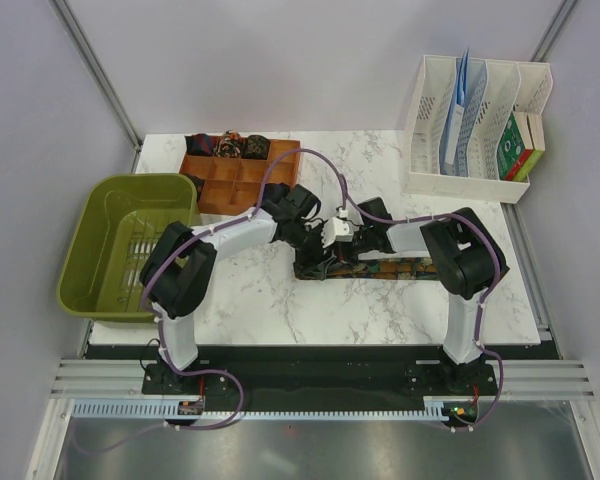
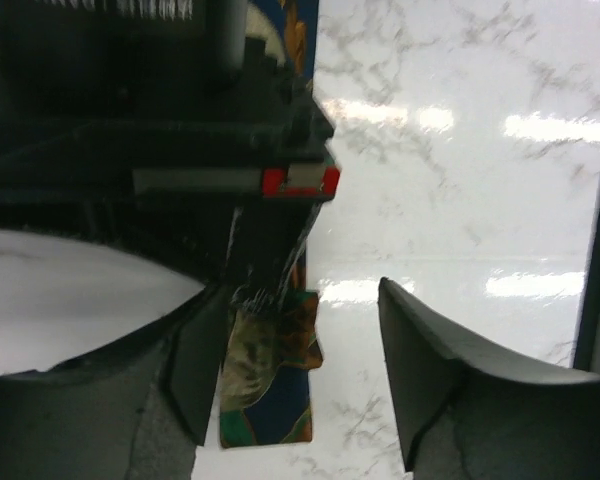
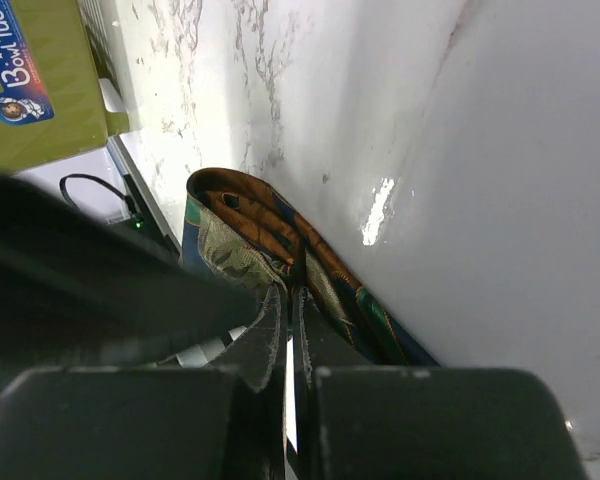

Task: Roll the ties
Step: Roll the tie at the center of the board.

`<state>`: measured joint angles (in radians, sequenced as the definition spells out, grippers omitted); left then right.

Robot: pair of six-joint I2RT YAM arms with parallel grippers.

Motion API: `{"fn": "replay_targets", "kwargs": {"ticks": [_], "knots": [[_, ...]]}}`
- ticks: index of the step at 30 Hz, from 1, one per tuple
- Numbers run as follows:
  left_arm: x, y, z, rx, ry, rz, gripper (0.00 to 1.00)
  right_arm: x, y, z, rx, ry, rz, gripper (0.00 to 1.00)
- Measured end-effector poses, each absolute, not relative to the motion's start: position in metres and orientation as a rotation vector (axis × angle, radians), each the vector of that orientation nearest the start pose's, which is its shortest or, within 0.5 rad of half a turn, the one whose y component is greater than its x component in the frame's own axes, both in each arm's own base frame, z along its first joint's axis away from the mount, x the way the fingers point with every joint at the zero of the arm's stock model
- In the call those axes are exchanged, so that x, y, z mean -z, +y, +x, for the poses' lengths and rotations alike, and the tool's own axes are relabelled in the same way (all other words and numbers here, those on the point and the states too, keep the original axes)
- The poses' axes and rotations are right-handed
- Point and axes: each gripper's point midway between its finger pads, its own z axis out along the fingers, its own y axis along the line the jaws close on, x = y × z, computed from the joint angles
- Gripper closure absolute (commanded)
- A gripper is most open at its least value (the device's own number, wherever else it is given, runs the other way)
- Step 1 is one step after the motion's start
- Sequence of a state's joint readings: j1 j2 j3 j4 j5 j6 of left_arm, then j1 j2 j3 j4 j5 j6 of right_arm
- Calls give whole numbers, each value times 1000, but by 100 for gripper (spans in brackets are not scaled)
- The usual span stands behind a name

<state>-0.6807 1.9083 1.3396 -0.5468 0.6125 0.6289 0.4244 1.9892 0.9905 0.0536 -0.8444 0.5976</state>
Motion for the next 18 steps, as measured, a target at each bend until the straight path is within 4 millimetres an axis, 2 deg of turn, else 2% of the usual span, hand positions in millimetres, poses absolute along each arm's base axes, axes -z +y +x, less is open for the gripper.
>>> {"fn": "replay_targets", "kwargs": {"ticks": [6,7,8,12,15,18], "knots": [[-42,-282,260,758,2005,1732,14,-20,291,290,-1444,2656,-162,100],[-41,-277,261,743,2011,1731,9,-20,291,290,-1442,2654,-166,100],[-39,-273,263,728,2014,1732,1,-20,291,291,-1440,2651,-173,100],[-36,-261,267,700,2033,1717,0,-20,291,291,-1436,2645,-194,100],[-58,-251,269,702,1994,1654,0,-21,290,291,-1426,2637,-219,100],[-99,-241,279,653,1877,1565,0,-22,291,291,-1407,2630,-254,100]]}}
